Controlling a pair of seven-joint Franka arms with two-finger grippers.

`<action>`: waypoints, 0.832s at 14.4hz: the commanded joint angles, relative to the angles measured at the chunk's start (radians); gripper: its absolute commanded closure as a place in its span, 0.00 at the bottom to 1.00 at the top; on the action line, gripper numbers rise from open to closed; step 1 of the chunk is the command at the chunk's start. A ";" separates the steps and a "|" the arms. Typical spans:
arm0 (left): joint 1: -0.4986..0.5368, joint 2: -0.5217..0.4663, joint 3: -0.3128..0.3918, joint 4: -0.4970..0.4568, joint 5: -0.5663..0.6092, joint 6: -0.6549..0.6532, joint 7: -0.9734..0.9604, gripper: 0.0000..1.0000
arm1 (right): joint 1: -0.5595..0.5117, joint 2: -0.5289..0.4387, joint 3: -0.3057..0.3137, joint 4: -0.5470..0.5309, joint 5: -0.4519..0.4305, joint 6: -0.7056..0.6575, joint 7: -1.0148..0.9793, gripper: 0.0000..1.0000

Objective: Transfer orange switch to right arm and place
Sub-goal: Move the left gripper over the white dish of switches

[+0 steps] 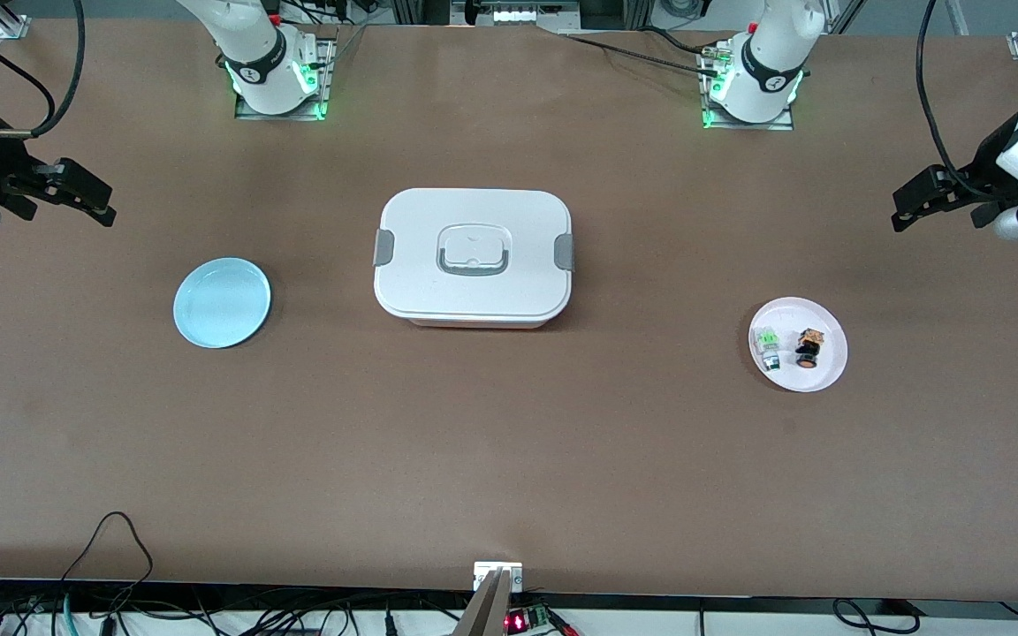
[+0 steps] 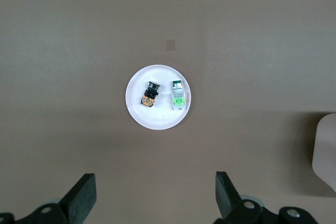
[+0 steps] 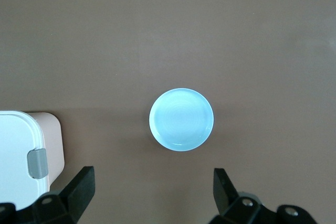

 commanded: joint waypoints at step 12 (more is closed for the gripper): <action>0.004 0.031 0.009 0.006 -0.022 0.004 0.098 0.00 | -0.005 -0.019 0.003 -0.023 0.006 0.008 0.001 0.00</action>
